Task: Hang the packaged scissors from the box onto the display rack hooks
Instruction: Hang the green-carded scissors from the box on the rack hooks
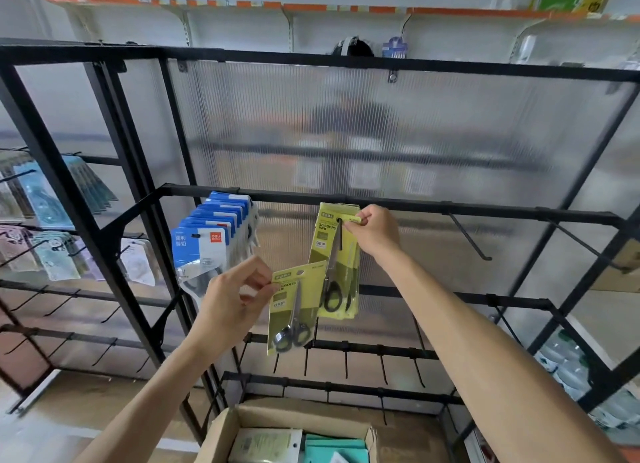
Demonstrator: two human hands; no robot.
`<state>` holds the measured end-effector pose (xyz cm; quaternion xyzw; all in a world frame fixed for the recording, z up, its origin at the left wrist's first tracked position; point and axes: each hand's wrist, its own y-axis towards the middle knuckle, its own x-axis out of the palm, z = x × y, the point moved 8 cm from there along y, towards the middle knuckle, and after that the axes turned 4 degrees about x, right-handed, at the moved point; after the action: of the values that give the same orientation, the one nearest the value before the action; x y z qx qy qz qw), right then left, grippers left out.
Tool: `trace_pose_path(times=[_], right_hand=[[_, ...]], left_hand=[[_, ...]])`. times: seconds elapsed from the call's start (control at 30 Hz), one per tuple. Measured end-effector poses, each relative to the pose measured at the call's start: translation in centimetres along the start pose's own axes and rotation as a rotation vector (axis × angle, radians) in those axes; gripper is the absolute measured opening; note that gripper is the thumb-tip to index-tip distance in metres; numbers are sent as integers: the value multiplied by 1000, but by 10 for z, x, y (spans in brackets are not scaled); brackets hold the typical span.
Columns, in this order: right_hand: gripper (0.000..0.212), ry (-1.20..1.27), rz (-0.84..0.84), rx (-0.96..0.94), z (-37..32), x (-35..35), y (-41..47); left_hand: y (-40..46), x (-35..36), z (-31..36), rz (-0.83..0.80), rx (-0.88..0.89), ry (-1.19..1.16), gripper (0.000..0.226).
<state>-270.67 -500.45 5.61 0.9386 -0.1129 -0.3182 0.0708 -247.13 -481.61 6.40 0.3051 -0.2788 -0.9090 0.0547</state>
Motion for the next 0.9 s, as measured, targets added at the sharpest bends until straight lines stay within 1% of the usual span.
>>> trace_pose_path(times=[0.1, 0.33, 0.43, 0.5, 0.6, 0.67, 0.83, 0.9], right_hand=[[28, -48, 7, -27, 2, 0, -9], [42, -193, 70, -217, -10, -13, -42], [46, -240, 52, -299, -14, -23, -62], [49, -244, 13, -387, -14, -31, -83], [45, -221, -94, -502, -9, -39, -114], [43, -201, -150, -506, -1, -42, -127], [43, -21, -249, -530, -9, -39, -148], [37, 59, -269, -509, -12, -37, -152]], left_hand=[[3, 3, 8, -19, 5, -16, 18], [5, 7, 14, -34, 15, -26, 17], [2, 12, 15, -51, 24, -17, 19], [1, 12, 15, -50, 24, -16, 20], [0, 9, 14, -28, 25, -19, 19], [0, 12, 11, -39, 16, -13, 21], [1, 27, 16, -75, 27, -13, 20], [1, 31, 16, -75, 20, -16, 19]])
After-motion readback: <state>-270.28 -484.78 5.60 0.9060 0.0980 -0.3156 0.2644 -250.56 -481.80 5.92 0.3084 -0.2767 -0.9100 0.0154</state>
